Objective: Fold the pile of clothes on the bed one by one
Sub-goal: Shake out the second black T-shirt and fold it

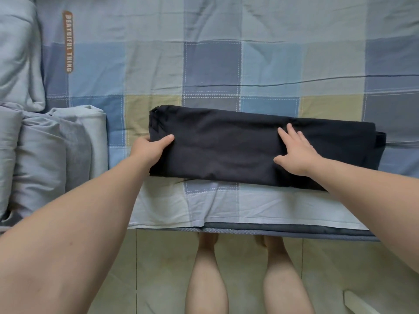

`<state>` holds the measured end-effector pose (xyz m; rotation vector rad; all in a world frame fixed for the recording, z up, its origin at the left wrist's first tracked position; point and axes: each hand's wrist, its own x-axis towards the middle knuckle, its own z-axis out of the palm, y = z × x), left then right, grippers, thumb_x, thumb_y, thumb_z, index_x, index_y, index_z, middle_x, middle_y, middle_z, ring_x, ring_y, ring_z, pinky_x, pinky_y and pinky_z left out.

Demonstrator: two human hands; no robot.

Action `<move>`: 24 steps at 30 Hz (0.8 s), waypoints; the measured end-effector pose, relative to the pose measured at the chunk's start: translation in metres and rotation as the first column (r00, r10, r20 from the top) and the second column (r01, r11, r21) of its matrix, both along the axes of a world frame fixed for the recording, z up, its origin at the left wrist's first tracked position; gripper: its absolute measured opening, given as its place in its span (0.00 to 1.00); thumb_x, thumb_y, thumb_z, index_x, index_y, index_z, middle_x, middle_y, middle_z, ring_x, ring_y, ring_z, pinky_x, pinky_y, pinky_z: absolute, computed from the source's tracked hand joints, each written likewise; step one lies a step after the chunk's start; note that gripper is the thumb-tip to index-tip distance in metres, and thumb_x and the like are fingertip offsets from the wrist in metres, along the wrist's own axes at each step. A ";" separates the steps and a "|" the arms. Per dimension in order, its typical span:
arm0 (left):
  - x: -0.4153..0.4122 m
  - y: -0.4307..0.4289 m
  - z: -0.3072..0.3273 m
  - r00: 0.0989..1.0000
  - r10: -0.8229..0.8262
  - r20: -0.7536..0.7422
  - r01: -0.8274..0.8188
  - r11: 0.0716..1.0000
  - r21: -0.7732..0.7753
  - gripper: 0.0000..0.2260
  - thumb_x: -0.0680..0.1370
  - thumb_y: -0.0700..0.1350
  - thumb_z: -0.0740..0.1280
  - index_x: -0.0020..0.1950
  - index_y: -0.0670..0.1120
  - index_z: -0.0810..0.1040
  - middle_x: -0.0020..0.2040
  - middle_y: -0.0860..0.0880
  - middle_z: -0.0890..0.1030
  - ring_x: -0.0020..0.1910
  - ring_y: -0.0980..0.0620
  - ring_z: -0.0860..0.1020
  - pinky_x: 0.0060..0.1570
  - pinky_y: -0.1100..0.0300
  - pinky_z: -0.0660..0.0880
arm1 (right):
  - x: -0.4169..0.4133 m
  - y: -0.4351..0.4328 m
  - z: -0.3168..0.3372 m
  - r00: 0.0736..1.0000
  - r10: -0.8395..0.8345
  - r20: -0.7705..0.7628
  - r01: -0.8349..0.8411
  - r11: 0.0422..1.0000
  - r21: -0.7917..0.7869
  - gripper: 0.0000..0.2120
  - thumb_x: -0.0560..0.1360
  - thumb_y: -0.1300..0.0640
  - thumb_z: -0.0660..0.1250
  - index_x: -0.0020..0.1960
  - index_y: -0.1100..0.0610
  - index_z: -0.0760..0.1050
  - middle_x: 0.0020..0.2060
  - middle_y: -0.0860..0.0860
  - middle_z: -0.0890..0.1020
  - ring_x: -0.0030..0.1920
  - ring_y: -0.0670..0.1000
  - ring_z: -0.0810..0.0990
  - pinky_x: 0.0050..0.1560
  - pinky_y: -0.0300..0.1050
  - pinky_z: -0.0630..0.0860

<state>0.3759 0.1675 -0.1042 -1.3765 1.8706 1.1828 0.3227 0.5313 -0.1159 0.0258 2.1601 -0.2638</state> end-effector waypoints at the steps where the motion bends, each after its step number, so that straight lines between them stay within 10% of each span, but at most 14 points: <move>1: 0.002 0.000 -0.001 1.000 -0.018 0.012 0.018 0.999 -0.028 0.34 0.60 0.70 0.76 0.57 0.51 0.78 0.58 0.49 0.80 0.53 0.44 0.80 0.56 0.45 0.79 | -0.002 0.004 0.001 1.000 0.001 0.006 -0.001 1.000 -0.022 0.41 0.78 0.53 0.65 0.82 0.45 0.44 0.81 0.43 0.39 0.81 0.52 0.41 0.79 0.61 0.50; 5: 0.006 0.003 -0.006 0.997 -0.072 0.005 0.072 0.992 -0.104 0.43 0.57 0.74 0.70 0.64 0.49 0.74 0.63 0.48 0.77 0.58 0.42 0.78 0.60 0.42 0.77 | -0.006 0.015 -0.005 1.000 0.005 0.016 -0.004 0.996 -0.085 0.41 0.78 0.53 0.67 0.82 0.45 0.45 0.81 0.43 0.41 0.81 0.52 0.42 0.79 0.60 0.50; 13: 0.002 0.007 0.004 0.962 -0.167 -0.215 0.145 0.983 -0.116 0.10 0.83 0.51 0.63 0.58 0.47 0.77 0.49 0.53 0.80 0.51 0.49 0.78 0.51 0.55 0.74 | -0.001 0.012 -0.011 1.000 -0.002 -0.008 0.001 0.998 -0.062 0.42 0.77 0.53 0.68 0.82 0.45 0.45 0.81 0.43 0.40 0.81 0.52 0.42 0.78 0.62 0.49; 24: -0.009 0.108 0.118 0.828 -0.368 -0.423 0.270 0.923 -0.276 0.07 0.82 0.50 0.63 0.56 0.50 0.77 0.48 0.56 0.83 0.50 0.50 0.80 0.53 0.50 0.76 | -0.004 0.031 0.084 0.895 -0.429 0.123 0.445 0.831 -0.334 0.28 0.82 0.44 0.60 0.80 0.45 0.59 0.78 0.47 0.64 0.77 0.51 0.62 0.77 0.52 0.60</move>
